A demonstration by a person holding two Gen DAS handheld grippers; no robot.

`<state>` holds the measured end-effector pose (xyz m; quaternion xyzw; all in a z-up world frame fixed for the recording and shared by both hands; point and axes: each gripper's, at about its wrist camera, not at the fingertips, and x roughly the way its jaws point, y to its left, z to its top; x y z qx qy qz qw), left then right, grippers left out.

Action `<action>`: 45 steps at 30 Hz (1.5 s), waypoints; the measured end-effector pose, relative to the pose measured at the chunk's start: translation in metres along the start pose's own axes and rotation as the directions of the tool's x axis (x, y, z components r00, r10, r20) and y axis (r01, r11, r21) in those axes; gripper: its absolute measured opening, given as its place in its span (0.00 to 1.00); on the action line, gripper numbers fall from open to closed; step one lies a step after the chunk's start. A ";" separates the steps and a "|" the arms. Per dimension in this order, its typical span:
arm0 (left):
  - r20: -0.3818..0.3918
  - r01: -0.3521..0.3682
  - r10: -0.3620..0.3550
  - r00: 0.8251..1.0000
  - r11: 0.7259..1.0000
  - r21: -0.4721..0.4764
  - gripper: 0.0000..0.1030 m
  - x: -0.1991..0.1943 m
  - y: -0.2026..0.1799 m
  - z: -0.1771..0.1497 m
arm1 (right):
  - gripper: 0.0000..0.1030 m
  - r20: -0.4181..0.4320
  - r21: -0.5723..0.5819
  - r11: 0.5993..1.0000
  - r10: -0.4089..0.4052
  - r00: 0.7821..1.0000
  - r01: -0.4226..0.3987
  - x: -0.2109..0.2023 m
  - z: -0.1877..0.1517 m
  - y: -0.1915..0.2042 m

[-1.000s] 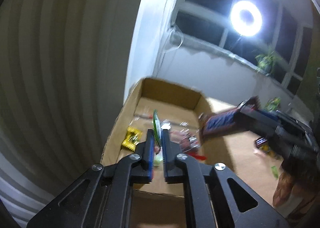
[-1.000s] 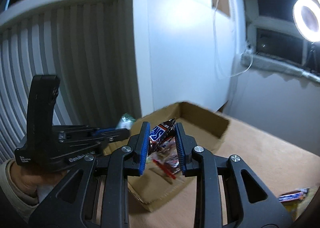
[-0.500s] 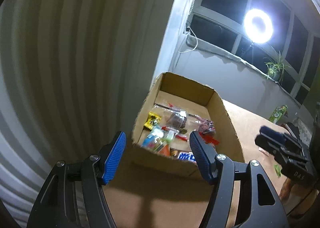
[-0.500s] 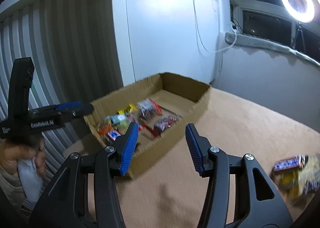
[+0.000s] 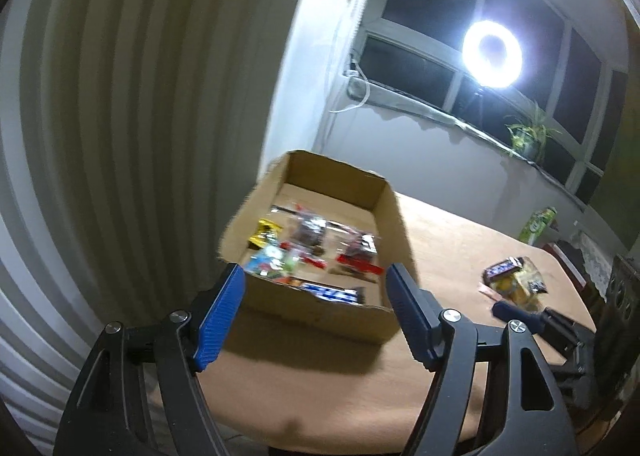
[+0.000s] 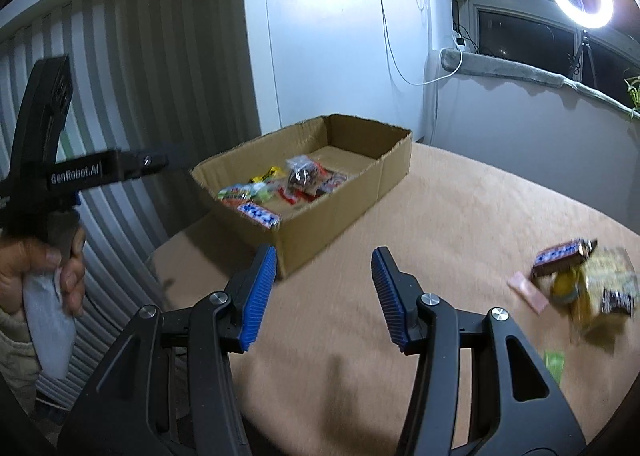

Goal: Organize snacks
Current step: 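Move both open tools back over the remaining snack pile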

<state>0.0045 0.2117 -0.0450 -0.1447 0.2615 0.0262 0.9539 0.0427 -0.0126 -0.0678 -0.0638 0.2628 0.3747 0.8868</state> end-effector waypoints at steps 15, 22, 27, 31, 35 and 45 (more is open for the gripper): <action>-0.030 0.059 -0.055 0.998 0.991 0.122 0.71 -0.011 -0.065 -0.008 | 0.51 0.008 0.047 0.999 -0.016 1.000 0.015 -0.039 -0.034 -0.014; -0.053 0.078 -0.070 0.996 0.984 0.163 0.71 -0.009 -0.089 -0.010 | 0.59 0.013 0.093 0.995 -0.044 0.999 0.042 -0.052 -0.046 -0.035; -0.080 0.097 -0.083 0.993 0.977 0.190 0.71 -0.003 -0.106 -0.015 | 0.59 0.015 0.121 0.991 -0.061 0.998 0.059 -0.057 -0.051 -0.048; -0.108 0.110 -0.089 0.990 0.971 0.210 0.71 0.004 -0.120 -0.019 | 0.59 0.015 0.149 0.986 -0.079 0.997 0.076 -0.062 -0.059 -0.062; -0.139 0.126 -0.096 0.986 0.965 0.232 0.71 0.013 -0.134 -0.025 | 0.60 0.012 0.176 0.979 -0.104 0.994 0.100 -0.065 -0.065 -0.076; -0.200 0.163 -0.107 0.974 0.944 0.286 0.71 0.036 -0.170 -0.034 | 0.60 -0.004 0.252 0.955 -0.162 0.987 0.158 -0.074 -0.085 -0.116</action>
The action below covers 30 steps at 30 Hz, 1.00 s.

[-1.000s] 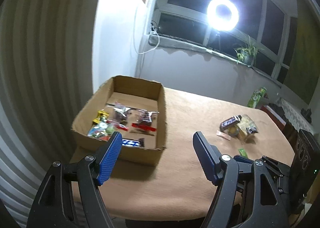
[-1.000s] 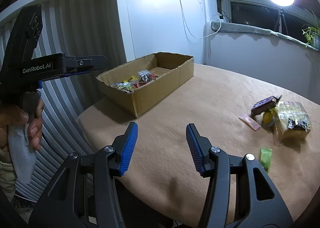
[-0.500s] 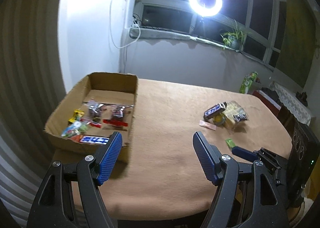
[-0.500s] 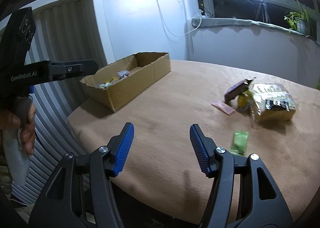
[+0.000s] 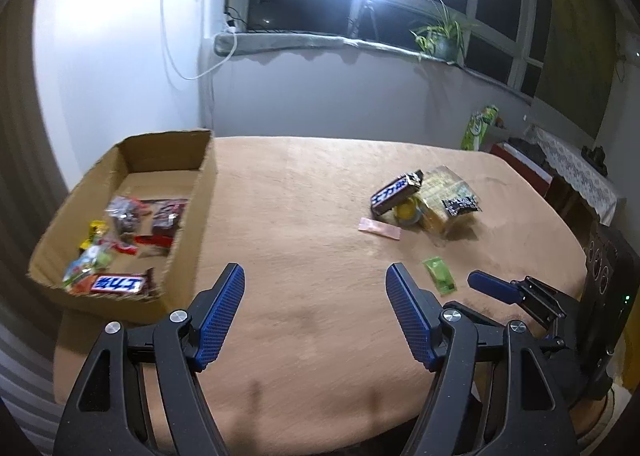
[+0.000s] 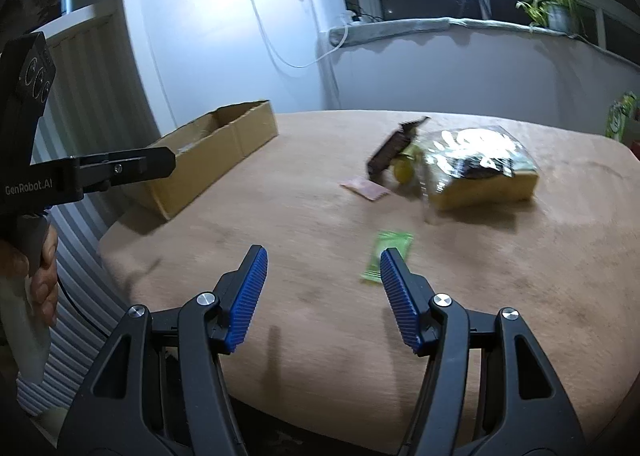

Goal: Organize snacks
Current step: 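Move both open tools back over the remaining snack pile, then grasp the pink packet with the left tool while the right tool grasps the green candy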

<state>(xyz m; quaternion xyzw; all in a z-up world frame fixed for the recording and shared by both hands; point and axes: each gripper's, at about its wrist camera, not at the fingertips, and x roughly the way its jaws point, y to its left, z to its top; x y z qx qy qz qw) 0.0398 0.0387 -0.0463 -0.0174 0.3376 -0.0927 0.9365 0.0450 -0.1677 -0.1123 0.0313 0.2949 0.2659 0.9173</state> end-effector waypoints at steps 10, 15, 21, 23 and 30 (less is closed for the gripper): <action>-0.073 0.033 -0.028 0.997 0.997 0.068 0.71 0.042 -0.030 0.008 | 0.60 -0.017 0.066 0.997 -0.030 0.999 0.031 0.002 -0.010 -0.036; -0.119 0.056 -0.044 0.992 0.993 0.099 0.71 0.076 -0.043 0.011 | 0.60 -0.020 0.070 0.997 -0.035 0.999 0.037 0.007 -0.012 -0.043; -0.178 0.079 -0.056 0.982 0.989 0.124 0.71 0.116 -0.053 0.016 | 0.60 -0.022 -0.024 0.996 -0.084 0.996 0.083 0.014 -0.012 -0.036; -0.191 0.082 -0.057 0.980 0.989 0.124 0.71 0.125 -0.053 0.017 | 0.60 -0.022 -0.041 0.995 -0.089 0.996 0.088 0.015 -0.011 -0.034; -0.215 0.090 -0.061 0.975 0.988 0.124 0.71 0.143 -0.056 0.025 | 0.60 -0.034 -0.083 0.993 -0.085 0.996 0.082 0.027 -0.005 -0.028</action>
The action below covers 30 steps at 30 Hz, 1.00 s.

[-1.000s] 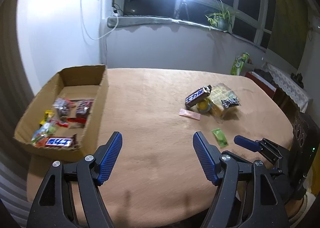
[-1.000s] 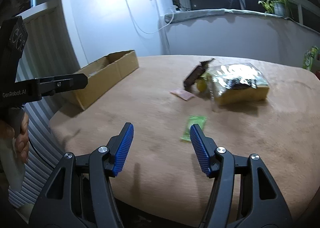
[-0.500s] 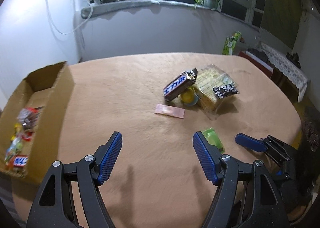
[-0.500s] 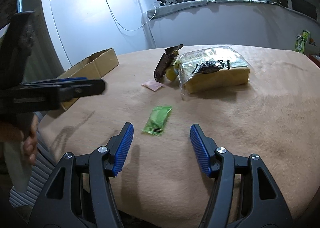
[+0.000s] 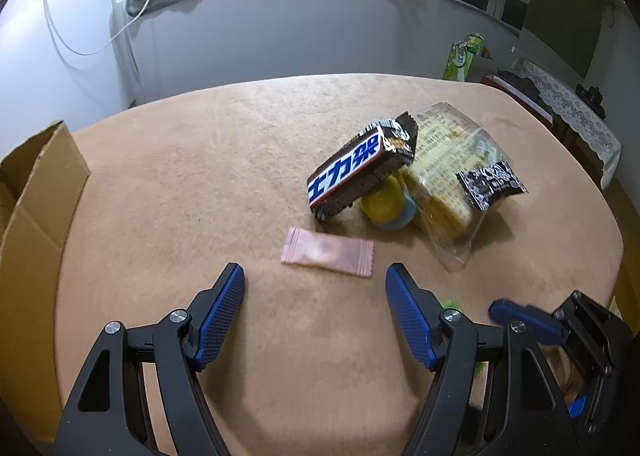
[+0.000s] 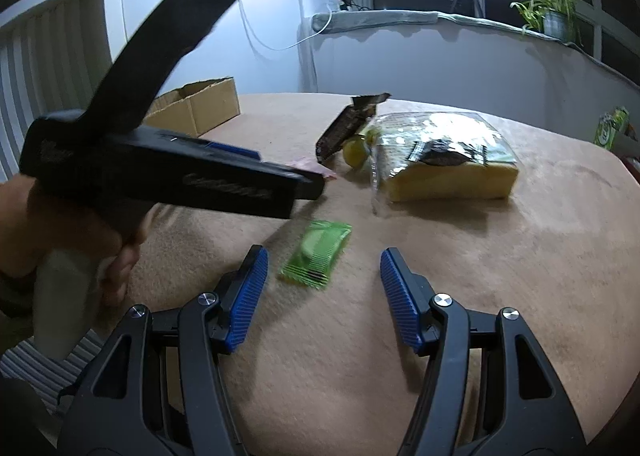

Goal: Organize snacks
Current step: 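Grasp the pink packet with the left tool while the right tool grasps the green candy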

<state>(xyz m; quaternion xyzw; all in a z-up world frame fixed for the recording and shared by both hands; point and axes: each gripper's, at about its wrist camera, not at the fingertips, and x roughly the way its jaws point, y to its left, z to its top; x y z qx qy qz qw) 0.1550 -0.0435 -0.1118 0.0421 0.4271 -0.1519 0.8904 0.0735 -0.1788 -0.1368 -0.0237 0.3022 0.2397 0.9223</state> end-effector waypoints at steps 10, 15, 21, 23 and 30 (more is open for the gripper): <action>-0.017 0.017 -0.016 1.000 0.999 0.042 0.58 0.013 -0.006 0.012 | 0.24 -0.003 -0.039 0.999 -0.031 1.000 0.031 0.011 0.005 0.004; -0.012 0.033 -0.032 0.999 0.996 0.084 0.34 0.012 -0.012 0.013 | 0.23 -0.003 -0.039 0.999 -0.029 1.000 0.029 0.011 0.003 0.004; -0.003 0.052 -0.052 0.999 0.996 0.073 0.30 0.008 -0.009 0.011 | 0.22 -0.001 -0.030 0.999 -0.023 1.000 0.022 0.008 0.004 0.001; -0.001 0.058 -0.058 0.998 0.996 0.072 0.30 0.005 -0.011 0.010 | 0.22 0.007 -0.023 1.000 -0.018 1.000 0.018 0.005 0.004 0.000; 0.029 0.055 -0.057 0.998 0.997 0.058 0.30 -0.017 -0.011 0.000 | 0.22 0.038 -0.019 0.999 -0.036 0.999 0.037 -0.008 0.007 -0.002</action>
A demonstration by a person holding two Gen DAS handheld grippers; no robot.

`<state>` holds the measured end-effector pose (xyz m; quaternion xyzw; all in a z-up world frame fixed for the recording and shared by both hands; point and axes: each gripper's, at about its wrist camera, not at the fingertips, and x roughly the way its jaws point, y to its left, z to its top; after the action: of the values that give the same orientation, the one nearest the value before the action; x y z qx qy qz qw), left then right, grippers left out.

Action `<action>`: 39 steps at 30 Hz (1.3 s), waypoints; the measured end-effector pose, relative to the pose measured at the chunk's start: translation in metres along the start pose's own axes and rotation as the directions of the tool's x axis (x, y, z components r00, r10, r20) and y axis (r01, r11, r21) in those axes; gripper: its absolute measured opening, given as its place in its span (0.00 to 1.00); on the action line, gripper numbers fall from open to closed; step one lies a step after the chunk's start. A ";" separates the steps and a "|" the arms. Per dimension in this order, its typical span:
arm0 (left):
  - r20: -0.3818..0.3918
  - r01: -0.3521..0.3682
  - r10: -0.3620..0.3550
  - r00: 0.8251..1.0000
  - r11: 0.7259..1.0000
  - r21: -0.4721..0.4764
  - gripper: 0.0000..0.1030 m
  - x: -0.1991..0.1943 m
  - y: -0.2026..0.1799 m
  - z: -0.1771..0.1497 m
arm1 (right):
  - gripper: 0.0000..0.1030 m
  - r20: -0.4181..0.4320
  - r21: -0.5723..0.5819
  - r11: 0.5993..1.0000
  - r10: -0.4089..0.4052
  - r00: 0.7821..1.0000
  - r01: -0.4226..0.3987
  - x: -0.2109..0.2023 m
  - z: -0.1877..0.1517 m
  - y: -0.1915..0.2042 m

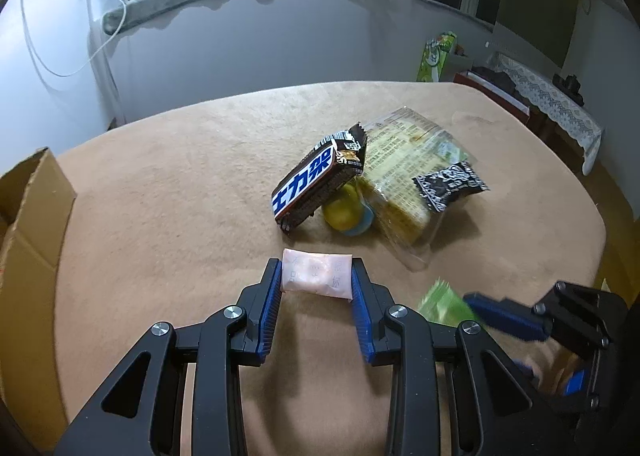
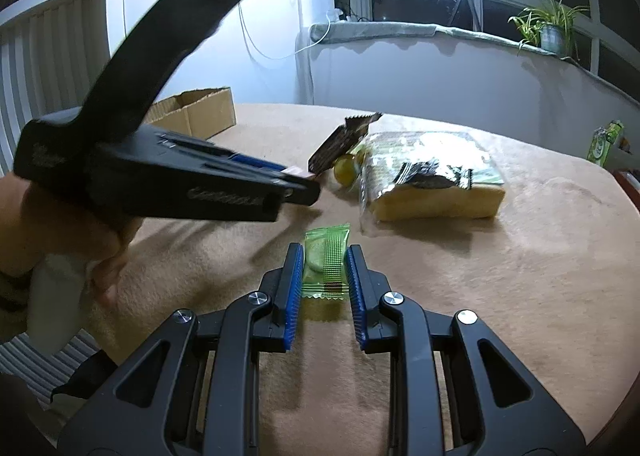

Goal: Organize snacks
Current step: 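Grasp the pink packet with the left tool while the right tool grasps the green candy, then carry the pink packet and green candy to the box and open both tools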

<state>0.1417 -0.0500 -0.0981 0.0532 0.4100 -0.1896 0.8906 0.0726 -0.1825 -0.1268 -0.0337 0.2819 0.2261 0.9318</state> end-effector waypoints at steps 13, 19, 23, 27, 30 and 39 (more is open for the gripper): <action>0.115 -0.027 0.031 0.993 0.999 -0.037 0.30 -0.065 0.013 -0.015 | 0.22 0.053 -0.035 0.997 -0.063 0.997 0.065 -0.033 0.013 0.010; 0.173 -0.049 0.062 0.983 0.996 -0.074 0.30 -0.099 0.026 -0.030 | 0.22 0.079 -0.072 0.993 -0.086 0.993 0.091 -0.050 0.022 0.027; 0.207 -0.071 0.096 0.974 0.990 -0.125 0.30 -0.122 0.046 -0.046 | 0.22 0.086 -0.111 0.989 -0.085 0.993 0.095 -0.054 0.030 0.045; 0.236 -0.091 0.134 0.963 0.979 -0.184 0.30 -0.141 0.073 -0.060 | 0.22 0.091 -0.161 0.983 -0.070 0.993 0.084 -0.051 0.040 0.070; 0.253 -0.108 0.165 0.953 0.969 -0.224 0.30 -0.153 0.094 -0.069 | 0.22 0.093 -0.200 0.977 -0.051 0.994 0.069 -0.045 0.048 0.091; 0.284 -0.199 0.273 0.919 0.943 -0.265 0.30 -0.180 0.141 -0.084 | 0.22 0.094 -0.302 0.953 0.021 0.995 0.009 -0.017 0.076 0.151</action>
<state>0.0294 0.1540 -0.0270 -0.0325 0.2716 -0.0372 0.9611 0.0327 -0.0397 -0.0441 -0.1639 0.1988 0.2708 0.9275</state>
